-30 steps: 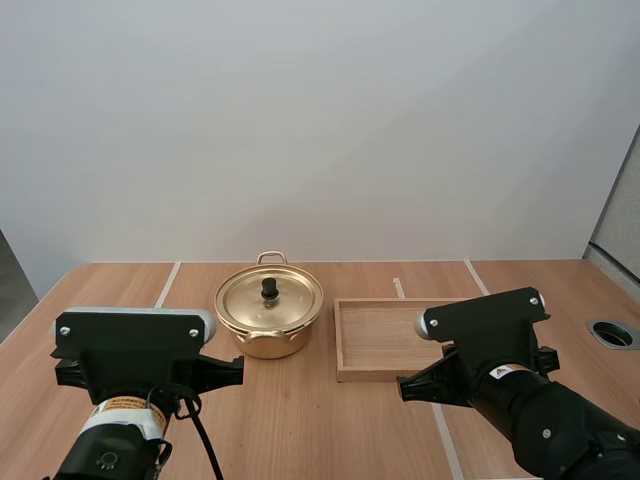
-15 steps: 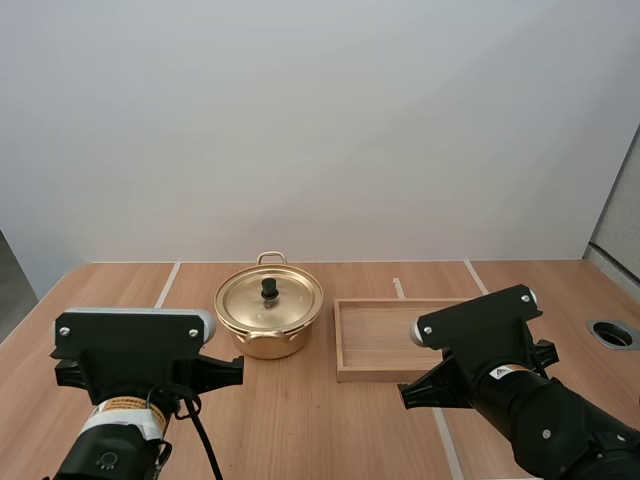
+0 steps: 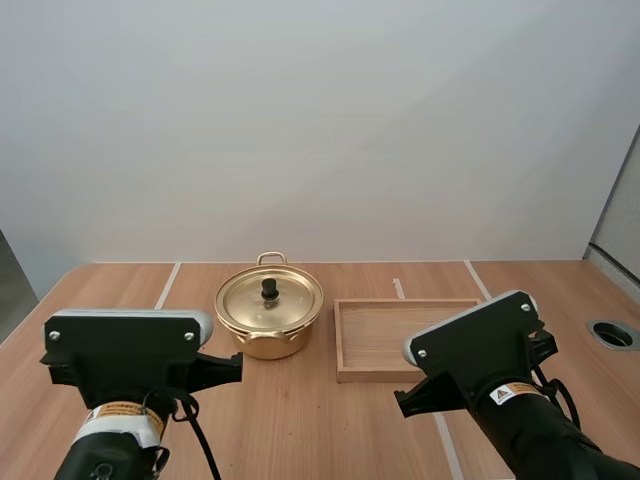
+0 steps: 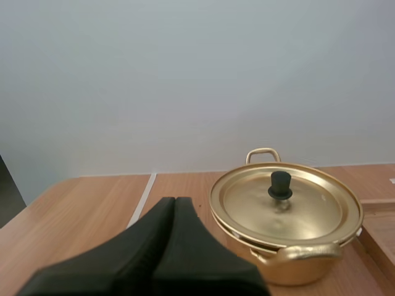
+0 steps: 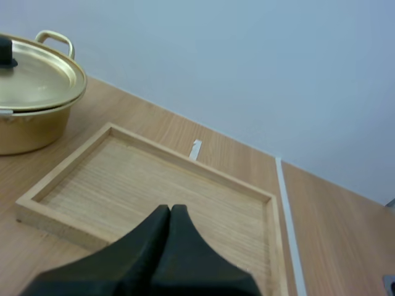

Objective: Open the pot, put the grape inside, and close it

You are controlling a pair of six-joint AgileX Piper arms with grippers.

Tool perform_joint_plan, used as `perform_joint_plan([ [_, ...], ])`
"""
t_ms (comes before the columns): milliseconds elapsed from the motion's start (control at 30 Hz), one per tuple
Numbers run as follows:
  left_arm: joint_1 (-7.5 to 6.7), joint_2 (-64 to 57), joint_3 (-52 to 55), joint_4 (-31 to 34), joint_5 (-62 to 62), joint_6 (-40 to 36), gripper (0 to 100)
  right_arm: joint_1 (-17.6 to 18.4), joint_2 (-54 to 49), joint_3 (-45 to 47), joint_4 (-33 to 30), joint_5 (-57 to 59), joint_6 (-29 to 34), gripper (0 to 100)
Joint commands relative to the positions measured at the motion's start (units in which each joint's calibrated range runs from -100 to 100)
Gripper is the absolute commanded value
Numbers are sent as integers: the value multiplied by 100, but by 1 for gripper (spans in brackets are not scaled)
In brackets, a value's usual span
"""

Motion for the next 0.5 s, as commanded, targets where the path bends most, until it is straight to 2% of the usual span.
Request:
perform_joint_plan([
  [0, 78, -70, 0, -70, -185, 12, 0, 8, -521, 24, -70, -212, -41, 0],
  [167, 312, -70, 0, -231, -161, -204, 0, 8, -912, 24, -221, -212, -41, 0],
  [367, 336, -70, 0, -348, -161, -236, 0, 8, -1052, 24, -211, -127, -4, 0],
  [433, 336, -70, 0, -348, -161, -236, 0, 8, -1118, 24, -361, 30, 305, 0],
  [467, 336, -70, 0, -348, -161, -236, 0, 8, -1151, 24, -629, 133, 631, 0],
])
